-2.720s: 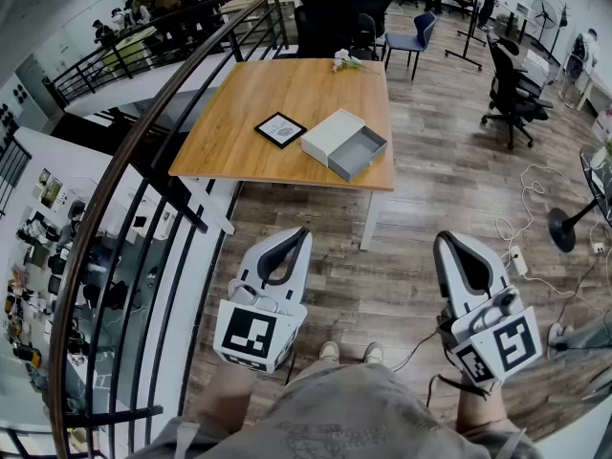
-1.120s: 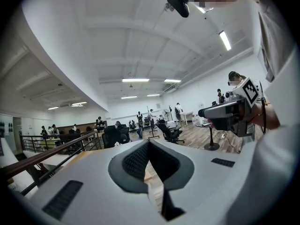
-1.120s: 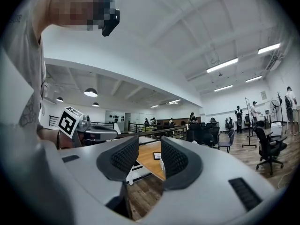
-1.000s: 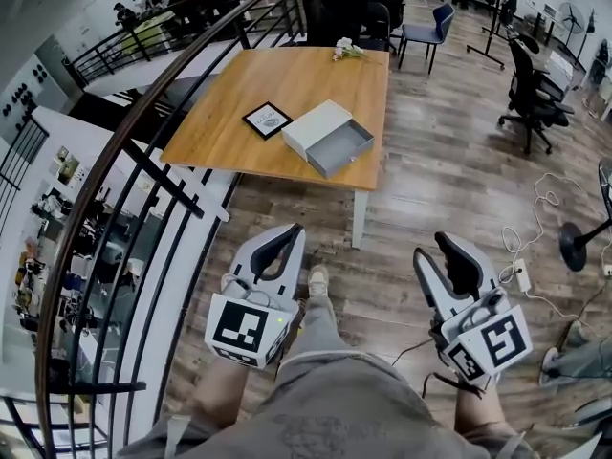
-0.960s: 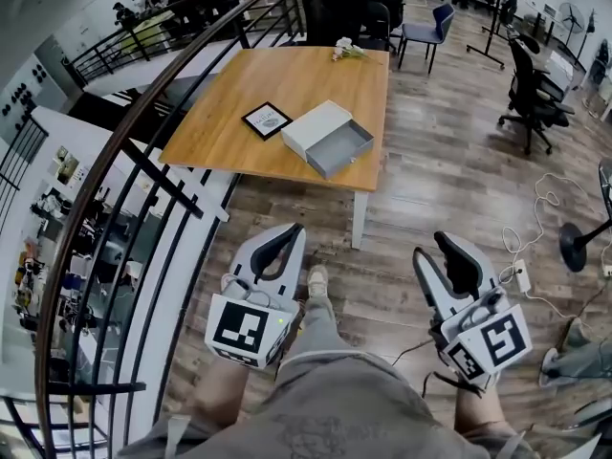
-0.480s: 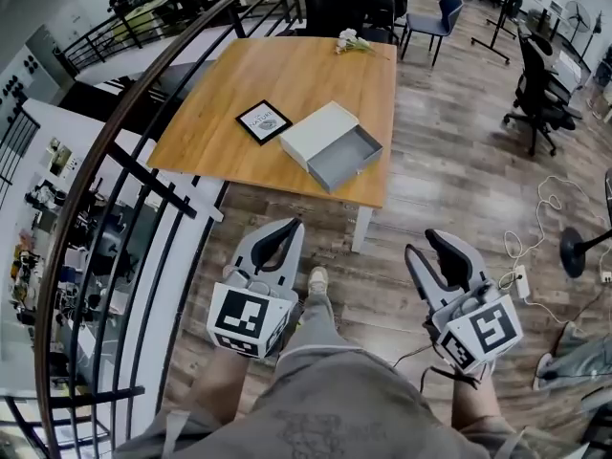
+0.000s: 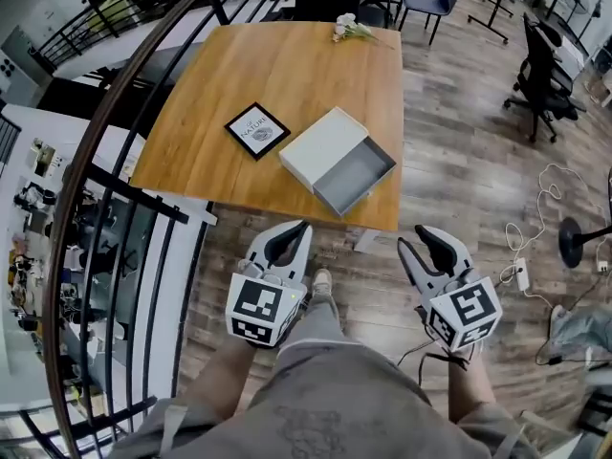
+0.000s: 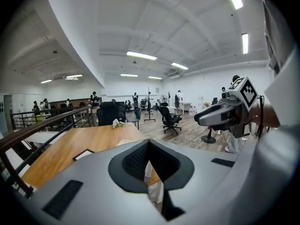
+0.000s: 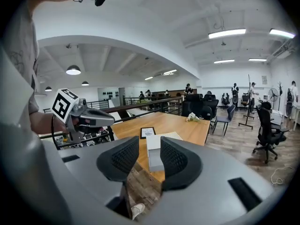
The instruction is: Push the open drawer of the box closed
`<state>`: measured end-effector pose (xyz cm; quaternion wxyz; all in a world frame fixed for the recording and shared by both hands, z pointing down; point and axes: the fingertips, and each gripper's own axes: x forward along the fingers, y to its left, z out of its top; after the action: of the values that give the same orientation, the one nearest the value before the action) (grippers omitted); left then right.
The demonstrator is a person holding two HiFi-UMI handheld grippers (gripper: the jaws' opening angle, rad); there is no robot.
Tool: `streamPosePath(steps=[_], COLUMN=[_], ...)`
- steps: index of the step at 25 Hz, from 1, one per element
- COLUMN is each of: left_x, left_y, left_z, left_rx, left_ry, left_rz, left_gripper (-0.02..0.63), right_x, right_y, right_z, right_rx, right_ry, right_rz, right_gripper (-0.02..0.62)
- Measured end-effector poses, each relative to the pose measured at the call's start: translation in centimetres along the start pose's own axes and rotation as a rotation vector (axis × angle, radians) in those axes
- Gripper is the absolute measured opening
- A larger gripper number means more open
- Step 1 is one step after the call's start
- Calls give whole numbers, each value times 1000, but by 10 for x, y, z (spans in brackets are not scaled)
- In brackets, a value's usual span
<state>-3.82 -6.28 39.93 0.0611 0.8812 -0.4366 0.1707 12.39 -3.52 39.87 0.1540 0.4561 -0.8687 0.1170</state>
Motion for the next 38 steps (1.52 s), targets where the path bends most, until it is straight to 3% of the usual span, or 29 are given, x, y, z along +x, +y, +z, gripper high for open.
streamPosePath(steps=[9,20,28,38], left_x=[50,101,119,133], left_y=[76,124,132,130], left_z=[-32,-74,-104,-133], left_rx=[-37,-77,-103,-171], left_ry=[162,288,366,457], left_rz=[-91,-159,-159,-81], left_gripper=[15,15,15,15], right_x=[105,178,192,209], right_y=[-24,-47,-65,-77], right_z=[-30,-78,-123,-167], right_rx=[113,115,106,84], right_ry=[223,443,571,674], right_rz=[-41,-67,-60,59], right_gripper=[150,152,152,152])
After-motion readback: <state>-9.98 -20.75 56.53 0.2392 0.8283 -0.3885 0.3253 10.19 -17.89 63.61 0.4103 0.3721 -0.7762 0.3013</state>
